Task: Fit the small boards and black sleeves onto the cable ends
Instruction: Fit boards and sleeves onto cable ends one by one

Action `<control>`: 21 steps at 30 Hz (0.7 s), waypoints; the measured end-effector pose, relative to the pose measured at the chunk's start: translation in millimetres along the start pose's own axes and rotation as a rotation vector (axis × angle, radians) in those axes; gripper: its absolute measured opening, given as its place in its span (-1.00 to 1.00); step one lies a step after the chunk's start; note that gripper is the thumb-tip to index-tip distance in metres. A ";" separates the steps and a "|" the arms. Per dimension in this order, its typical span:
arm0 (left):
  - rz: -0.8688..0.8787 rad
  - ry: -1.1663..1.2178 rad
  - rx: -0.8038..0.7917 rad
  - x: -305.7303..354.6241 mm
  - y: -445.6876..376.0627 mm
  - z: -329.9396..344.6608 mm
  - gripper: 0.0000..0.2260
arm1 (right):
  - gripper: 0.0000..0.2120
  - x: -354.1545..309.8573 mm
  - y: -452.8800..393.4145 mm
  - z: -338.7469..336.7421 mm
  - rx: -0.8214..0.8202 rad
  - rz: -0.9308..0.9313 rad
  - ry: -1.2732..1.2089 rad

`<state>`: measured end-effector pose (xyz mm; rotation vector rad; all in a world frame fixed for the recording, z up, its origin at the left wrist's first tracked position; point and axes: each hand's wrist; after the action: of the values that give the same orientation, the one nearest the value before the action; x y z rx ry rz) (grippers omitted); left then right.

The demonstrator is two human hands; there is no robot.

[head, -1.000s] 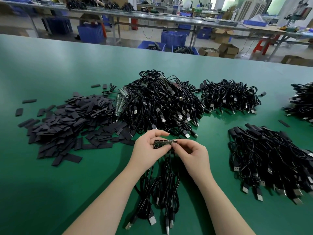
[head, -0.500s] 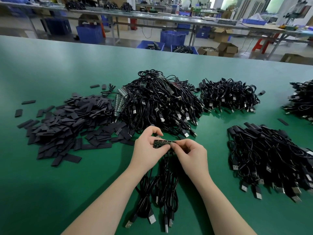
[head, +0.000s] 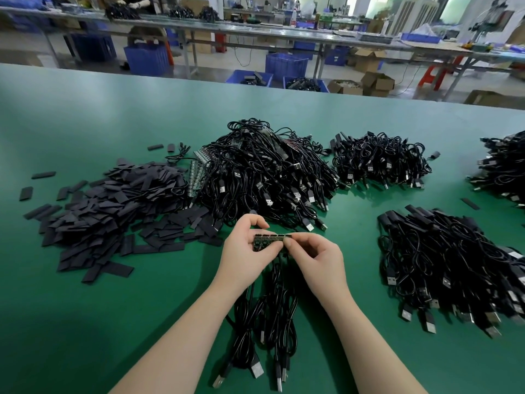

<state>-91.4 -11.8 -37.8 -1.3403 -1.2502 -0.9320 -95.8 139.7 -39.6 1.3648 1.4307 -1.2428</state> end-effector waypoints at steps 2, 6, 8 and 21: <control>-0.006 0.020 -0.024 0.6 -0.4 -0.3 -0.71 | -0.86 -0.6 0.1 -0.3 0.008 0.004 -0.033; -0.022 0.008 -0.047 0.4 -2.5 -0.3 -0.69 | -0.88 -0.1 -0.2 -3.4 0.018 0.017 -0.083; -0.032 0.017 -0.051 -0.2 -3.3 -1.5 -0.70 | -0.89 -0.7 -1.5 -4.5 0.005 0.031 -0.092; -0.045 -0.003 -0.024 1.9 -2.8 -2.1 -0.70 | -0.89 -2.0 -1.2 0.3 0.034 0.046 -0.028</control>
<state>-93.7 -13.7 -35.1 -1.3372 -1.2794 -0.9790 -96.8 139.0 -37.6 1.3905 1.3574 -1.2566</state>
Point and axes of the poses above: each hand's wrist, its own y-axis away from the middle knuckle, its own z-axis out of the palm, x = y × z
